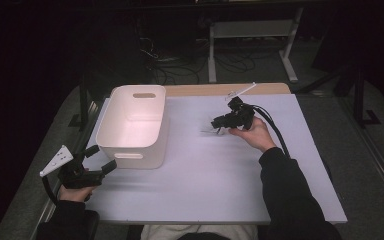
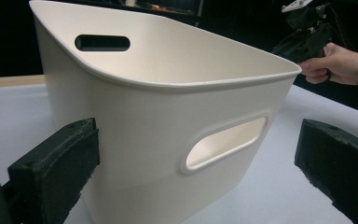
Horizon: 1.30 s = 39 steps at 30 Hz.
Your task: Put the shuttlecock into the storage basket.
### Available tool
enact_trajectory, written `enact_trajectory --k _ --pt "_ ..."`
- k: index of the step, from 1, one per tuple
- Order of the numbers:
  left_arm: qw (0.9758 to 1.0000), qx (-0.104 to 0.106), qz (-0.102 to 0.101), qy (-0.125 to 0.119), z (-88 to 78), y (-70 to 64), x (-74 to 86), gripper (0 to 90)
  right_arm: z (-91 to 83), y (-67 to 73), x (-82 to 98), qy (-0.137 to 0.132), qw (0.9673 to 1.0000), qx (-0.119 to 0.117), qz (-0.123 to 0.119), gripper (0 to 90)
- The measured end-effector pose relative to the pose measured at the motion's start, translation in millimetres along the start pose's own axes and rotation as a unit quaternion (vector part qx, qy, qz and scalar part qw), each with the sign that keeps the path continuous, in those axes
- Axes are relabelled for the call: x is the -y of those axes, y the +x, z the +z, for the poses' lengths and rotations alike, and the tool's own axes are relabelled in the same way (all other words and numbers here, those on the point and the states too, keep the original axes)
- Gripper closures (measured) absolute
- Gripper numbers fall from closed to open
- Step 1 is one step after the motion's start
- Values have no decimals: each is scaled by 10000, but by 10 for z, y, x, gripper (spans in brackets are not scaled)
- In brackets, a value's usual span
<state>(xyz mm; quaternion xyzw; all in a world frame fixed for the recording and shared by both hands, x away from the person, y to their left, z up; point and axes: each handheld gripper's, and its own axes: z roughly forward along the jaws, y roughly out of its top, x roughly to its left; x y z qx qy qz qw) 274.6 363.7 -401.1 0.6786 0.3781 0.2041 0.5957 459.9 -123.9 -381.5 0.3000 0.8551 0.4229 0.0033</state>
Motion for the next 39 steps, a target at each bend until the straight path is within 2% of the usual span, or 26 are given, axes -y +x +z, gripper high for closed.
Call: enact_trajectory --k 2,9,20,24,27,29,33,39 --pt "10000 -2 3 4 1 1 0 0 -12 26 16 -30 10000 49 -69 669" --pt "10000 -6 7 4 2 0 0 0 -38 35 90 -26 10000 66 -29 635" --pt "10000 -9 8 4 2 -1 0 0 -59 24 211 1 9998 221 12 561" --pt "10000 -7 11 5 2 -2 -1 0 -52 15 235 51 9995 301 11 484" --pt "10000 -7 9 3 2 -2 -1 0 -21 14 240 144 9988 470 -24 356" --pt "10000 -9 8 2 2 -1 -1 0 14 6 250 309 9981 532 -68 268" --pt "10000 -6 9 3 2 -1 -1 0 82 -19 282 516 9970 567 -132 168" --pt "10000 -1 11 3 3 0 -1 0 152 -71 308 659 9958 606 -191 131"
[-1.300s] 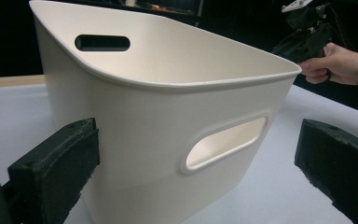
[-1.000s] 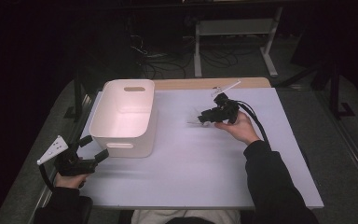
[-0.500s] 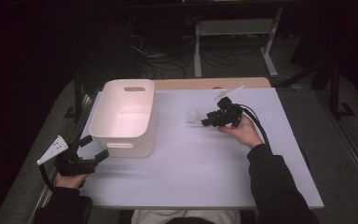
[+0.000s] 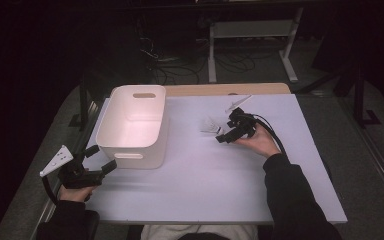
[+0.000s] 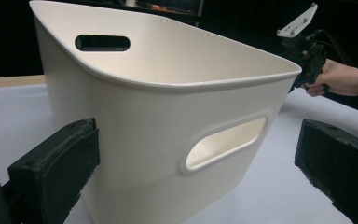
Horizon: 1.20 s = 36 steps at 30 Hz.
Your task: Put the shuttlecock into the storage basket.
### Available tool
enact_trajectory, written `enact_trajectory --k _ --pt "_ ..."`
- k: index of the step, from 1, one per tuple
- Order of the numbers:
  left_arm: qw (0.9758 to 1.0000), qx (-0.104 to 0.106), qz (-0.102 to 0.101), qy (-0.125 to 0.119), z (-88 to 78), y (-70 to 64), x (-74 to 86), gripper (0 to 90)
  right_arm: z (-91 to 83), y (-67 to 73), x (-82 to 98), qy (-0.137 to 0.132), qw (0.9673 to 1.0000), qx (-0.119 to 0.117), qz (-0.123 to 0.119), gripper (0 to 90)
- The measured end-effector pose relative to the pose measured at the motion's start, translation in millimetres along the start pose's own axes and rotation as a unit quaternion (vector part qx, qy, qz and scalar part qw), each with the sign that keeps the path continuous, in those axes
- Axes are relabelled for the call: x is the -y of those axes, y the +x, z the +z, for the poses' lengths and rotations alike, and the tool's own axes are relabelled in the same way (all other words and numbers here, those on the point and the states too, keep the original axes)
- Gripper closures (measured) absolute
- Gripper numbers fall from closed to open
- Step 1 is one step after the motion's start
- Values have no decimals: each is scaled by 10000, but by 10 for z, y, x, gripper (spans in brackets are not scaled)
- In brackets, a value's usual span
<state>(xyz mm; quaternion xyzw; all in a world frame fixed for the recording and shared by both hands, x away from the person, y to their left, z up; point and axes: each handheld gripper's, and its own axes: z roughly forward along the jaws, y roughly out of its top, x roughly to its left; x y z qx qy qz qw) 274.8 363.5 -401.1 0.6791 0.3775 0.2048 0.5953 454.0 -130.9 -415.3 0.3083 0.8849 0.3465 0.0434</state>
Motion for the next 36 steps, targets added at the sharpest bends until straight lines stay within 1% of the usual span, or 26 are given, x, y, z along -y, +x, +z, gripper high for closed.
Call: enact_trajectory --k 3,5,7,11,13,14,20,24,27,29,32,36 --pt "10000 3 0 0 0 0 0 0 10 -30 6 -45 10000 -28 -2 123" --pt "10000 0 1 -2 0 0 0 0 25 -73 20 -56 10000 -8 46 79" --pt "10000 2 1 1 0 -1 0 0 34 -102 32 -57 10000 -2 73 66" --pt "10000 2 3 1 0 -2 0 0 70 -170 65 -36 9999 -10 151 66" --pt "10000 1 1 0 0 -2 0 0 84 -188 74 -25 9999 -15 152 67" --pt "10000 -1 1 3 0 1 0 0 130 -226 98 10 9999 -15 155 88" --pt "10000 -6 -2 6 0 3 1 0 219 -260 116 47 9998 6 202 146" --pt "10000 -1 -5 4 0 3 2 0 249 -265 115 -32 9998 -74 203 256" --pt "10000 0 -10 2 -1 5 2 0 262 -259 104 -153 9996 -147 188 342" --pt "10000 0 -9 4 -1 4 2 0 264 -255 98 -173 9996 -132 163 359" --pt "10000 -4 -7 4 -1 3 2 0 277 -242 84 -235 9996 -102 116 424" --pt "10000 -1 -14 0 -2 4 2 0 294 -232 82 -195 9998 -90 55 508"
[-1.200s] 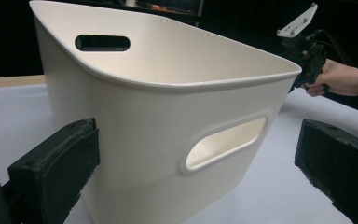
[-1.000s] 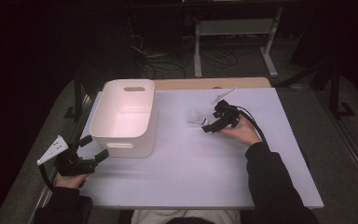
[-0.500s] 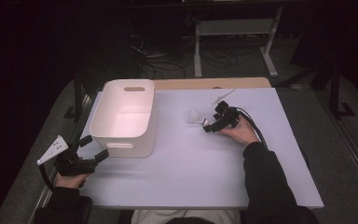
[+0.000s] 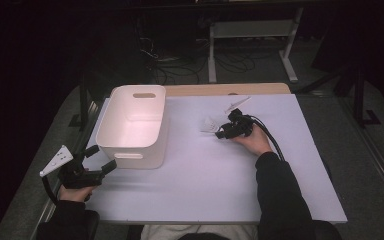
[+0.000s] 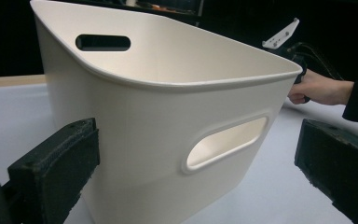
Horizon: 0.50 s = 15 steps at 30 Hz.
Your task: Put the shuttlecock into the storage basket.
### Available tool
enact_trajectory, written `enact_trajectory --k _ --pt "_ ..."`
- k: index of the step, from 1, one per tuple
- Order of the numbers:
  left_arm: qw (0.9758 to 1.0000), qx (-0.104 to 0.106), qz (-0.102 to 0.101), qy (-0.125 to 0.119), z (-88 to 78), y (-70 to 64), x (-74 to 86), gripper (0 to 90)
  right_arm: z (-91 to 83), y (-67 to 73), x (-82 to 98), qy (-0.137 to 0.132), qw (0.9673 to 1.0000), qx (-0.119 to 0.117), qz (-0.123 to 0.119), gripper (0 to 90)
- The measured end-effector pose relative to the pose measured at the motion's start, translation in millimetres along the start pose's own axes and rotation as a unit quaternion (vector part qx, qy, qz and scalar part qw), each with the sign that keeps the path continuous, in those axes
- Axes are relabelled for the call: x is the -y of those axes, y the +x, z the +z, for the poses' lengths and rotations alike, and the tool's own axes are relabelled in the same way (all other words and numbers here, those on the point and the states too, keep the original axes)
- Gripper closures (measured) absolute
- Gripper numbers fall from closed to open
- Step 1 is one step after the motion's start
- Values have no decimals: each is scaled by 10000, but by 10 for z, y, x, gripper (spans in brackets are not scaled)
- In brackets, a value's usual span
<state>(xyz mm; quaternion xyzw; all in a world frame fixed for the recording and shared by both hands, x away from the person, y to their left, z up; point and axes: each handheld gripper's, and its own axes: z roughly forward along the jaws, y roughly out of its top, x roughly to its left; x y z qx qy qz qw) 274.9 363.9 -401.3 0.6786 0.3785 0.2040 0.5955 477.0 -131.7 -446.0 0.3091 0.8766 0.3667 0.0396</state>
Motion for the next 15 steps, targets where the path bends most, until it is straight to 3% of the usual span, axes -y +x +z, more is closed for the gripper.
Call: enact_trajectory --k 7,11,15 --pt "10000 -1 -3 -4 0 0 1 0 -20 -10 -7 -89 10000 29 -27 645" --pt "10000 -3 -5 -4 1 0 1 0 -34 -3 -11 -90 9999 71 20 648" --pt "10000 -4 -2 -1 -1 -1 0 0 -87 -7 -24 -204 9997 -70 122 650"
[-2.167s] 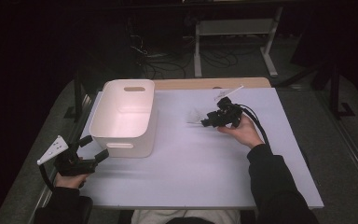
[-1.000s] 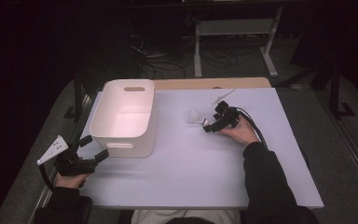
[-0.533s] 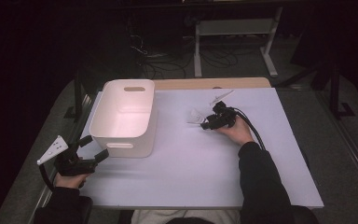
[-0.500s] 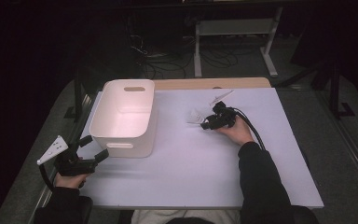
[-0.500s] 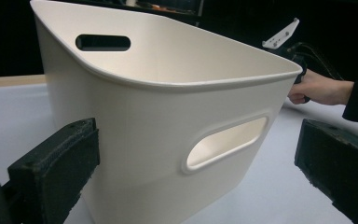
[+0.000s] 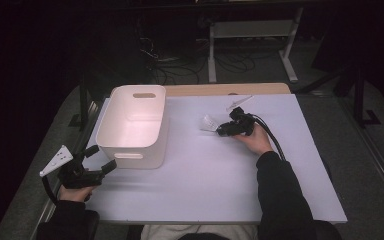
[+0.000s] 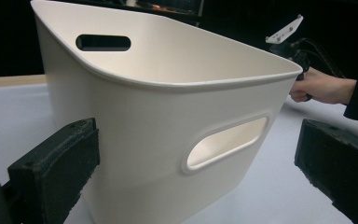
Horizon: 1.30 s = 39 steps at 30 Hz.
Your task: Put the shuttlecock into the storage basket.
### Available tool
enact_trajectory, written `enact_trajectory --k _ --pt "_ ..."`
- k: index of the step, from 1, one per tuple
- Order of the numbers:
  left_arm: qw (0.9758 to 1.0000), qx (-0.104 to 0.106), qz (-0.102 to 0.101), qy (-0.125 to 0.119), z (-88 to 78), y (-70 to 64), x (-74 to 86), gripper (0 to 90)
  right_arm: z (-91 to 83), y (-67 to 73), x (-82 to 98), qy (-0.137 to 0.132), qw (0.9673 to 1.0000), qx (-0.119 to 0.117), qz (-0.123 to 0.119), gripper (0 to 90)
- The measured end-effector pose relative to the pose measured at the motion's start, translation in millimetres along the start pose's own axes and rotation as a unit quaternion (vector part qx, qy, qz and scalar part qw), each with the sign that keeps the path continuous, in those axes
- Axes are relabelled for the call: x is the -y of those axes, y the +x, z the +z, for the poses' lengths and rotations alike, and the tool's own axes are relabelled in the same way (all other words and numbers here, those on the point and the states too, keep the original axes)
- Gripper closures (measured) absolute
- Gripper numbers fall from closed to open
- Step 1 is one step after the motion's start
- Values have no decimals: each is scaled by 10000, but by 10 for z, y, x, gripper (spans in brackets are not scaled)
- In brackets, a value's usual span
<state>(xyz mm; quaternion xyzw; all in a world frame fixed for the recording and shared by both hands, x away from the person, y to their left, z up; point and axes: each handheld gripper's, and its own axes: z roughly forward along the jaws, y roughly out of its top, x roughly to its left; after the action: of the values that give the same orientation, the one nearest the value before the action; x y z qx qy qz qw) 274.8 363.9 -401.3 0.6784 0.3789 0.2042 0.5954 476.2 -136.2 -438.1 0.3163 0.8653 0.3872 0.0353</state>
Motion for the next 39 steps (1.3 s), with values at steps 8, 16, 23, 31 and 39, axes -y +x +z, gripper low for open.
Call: enact_trajectory --k 8,16,23,31,39 --pt "10000 -5 0 -1 1 -2 -1 0 -132 7 -44 -104 9999 -115 70 651" --pt "10000 -8 3 -1 1 -2 -1 0 -271 44 -114 -191 9998 -48 34 652" --pt "10000 -11 7 1 1 -3 -1 0 -368 117 -200 -240 9997 33 -81 653" --pt "10000 -12 -2 -2 1 -2 -1 0 -512 166 -288 -375 9992 108 -123 654" --pt "10000 -10 4 1 2 -5 -1 0 -644 225 -376 -452 9987 124 -188 653"
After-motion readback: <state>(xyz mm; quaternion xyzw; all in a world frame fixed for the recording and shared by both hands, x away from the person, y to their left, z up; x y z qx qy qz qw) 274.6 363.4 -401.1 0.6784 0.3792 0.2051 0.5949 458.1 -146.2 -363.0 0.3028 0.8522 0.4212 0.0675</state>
